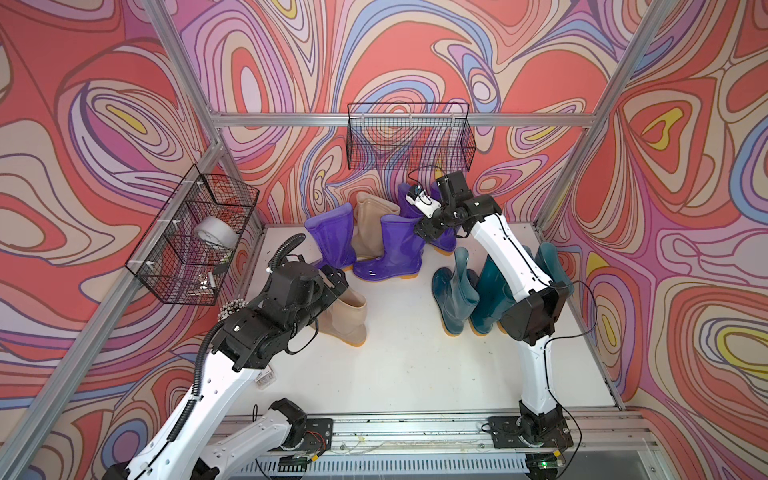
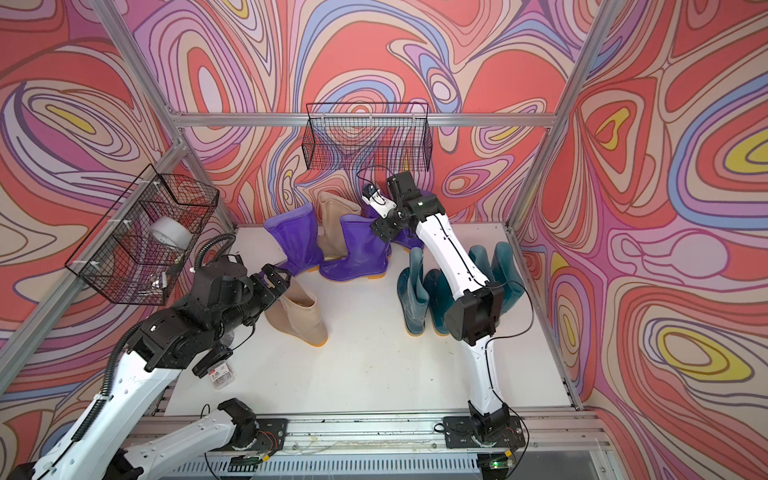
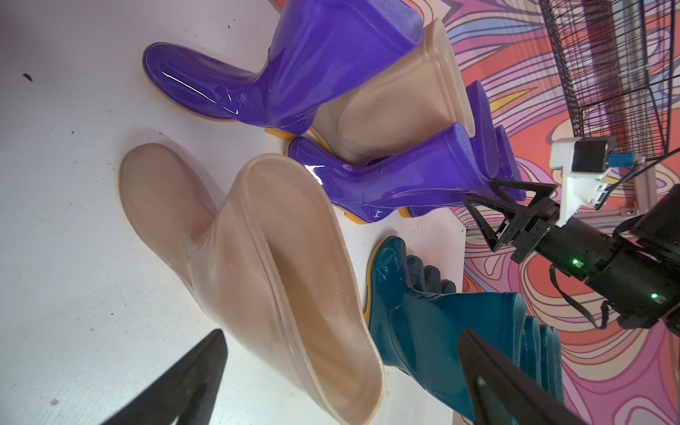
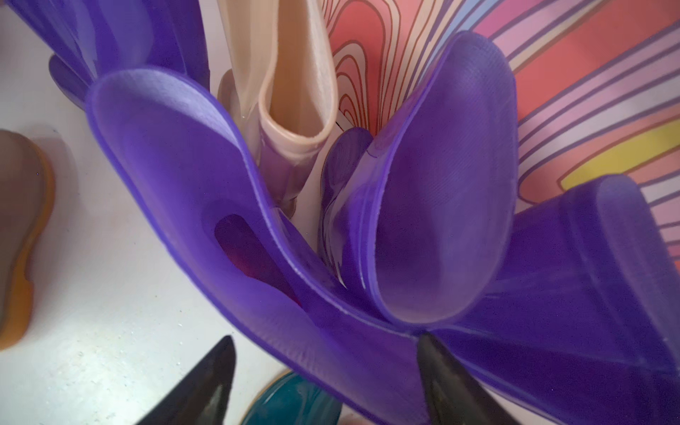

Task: Match and arrange rain boots in pairs
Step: Pick up the rain boot at the center of the board, then pair a pair of rain boots at the center of the board.

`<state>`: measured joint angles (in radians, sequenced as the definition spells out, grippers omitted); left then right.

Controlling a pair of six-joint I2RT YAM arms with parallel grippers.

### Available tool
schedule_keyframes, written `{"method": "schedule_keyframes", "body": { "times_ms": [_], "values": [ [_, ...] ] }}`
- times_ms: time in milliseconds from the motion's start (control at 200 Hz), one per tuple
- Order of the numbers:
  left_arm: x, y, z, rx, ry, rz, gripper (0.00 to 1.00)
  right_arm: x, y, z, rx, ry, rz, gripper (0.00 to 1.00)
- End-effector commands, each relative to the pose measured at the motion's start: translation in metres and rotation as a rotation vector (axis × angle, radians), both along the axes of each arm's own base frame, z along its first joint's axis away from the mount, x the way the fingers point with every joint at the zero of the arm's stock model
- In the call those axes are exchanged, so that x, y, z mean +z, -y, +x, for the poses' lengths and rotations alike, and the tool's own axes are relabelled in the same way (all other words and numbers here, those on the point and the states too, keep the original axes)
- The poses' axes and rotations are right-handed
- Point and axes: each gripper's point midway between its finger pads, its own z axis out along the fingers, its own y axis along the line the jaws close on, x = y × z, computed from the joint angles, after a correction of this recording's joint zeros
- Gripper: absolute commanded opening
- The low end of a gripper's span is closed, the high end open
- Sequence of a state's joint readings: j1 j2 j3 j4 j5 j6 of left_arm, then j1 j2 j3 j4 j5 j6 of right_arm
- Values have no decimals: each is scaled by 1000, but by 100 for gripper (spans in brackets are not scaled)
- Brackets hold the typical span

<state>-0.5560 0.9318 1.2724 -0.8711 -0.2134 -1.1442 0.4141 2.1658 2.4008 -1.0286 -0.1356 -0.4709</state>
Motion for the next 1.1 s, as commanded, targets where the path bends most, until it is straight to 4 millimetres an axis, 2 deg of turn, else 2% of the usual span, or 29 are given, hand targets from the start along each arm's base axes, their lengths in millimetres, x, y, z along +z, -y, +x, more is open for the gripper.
{"method": "schedule_keyframes", "body": {
  "times_ms": [0,120,175,280,386,536,641,796,901,981,1026,1067,1077,1097],
  "values": [
    [8,-5,2,19,38,8,100,-21,-7,-25,28,-128,34,61],
    [9,-3,3,6,43,10,100,-10,-9,-35,12,-119,56,34],
    [11,-3,3,2,47,9,100,-9,-13,-41,9,-118,57,27],
    [11,-2,2,-5,54,9,100,-7,-24,-47,-3,-96,38,0],
    [12,-3,1,-8,64,4,100,3,-37,-53,-38,-64,46,0],
    [15,-4,-3,-19,85,-4,100,44,-58,-73,-77,10,138,0],
    [19,-8,-8,-19,103,3,100,61,-65,-90,-113,32,152,0],
    [24,-15,-13,-12,126,10,100,60,-69,-110,-206,18,131,0],
    [27,-16,-17,-13,140,3,100,58,-56,-118,-317,22,121,0],
    [29,-18,-19,-14,149,3,100,61,-48,-128,-376,-12,177,0],
    [30,-19,-20,-12,154,3,100,60,-49,-139,-376,-47,206,0],
    [31,-20,-21,-13,159,4,100,50,-52,-148,-375,-77,199,0],
    [31,-20,-21,-14,159,5,100,57,-50,-153,-375,-72,214,0],
    [32,-20,-21,-16,161,4,100,58,-48,-158,-376,-75,219,0]
  ]
}}
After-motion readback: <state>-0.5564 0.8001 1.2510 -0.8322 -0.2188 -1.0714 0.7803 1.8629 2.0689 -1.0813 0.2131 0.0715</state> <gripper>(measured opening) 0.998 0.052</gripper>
